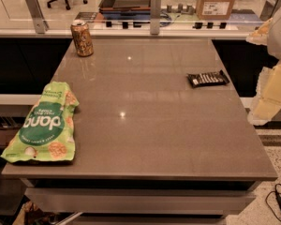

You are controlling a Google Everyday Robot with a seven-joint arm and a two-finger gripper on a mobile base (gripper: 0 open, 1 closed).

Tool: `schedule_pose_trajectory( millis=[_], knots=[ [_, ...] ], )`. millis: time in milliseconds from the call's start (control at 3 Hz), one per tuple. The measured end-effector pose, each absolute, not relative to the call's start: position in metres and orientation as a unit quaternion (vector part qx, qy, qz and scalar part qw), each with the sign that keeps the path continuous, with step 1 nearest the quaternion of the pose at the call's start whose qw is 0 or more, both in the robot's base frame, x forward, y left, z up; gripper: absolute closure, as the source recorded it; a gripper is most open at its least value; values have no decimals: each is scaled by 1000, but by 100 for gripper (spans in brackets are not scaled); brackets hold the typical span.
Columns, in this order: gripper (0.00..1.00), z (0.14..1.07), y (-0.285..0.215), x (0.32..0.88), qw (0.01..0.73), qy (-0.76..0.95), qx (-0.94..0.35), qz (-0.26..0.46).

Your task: Move rxbar chocolate near orange can

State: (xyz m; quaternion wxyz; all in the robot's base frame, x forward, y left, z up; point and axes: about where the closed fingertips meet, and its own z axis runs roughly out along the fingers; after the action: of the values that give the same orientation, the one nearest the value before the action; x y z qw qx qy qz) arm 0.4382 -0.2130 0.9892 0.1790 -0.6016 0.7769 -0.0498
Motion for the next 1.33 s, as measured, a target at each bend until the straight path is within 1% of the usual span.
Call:
schedule_pose_trajectory(
  millis=[667,1333],
  knots=[
    [0,998,-221,452,207,762,-612,-43],
    [0,1005,-243,492,262,749,-608,-30]
  ],
)
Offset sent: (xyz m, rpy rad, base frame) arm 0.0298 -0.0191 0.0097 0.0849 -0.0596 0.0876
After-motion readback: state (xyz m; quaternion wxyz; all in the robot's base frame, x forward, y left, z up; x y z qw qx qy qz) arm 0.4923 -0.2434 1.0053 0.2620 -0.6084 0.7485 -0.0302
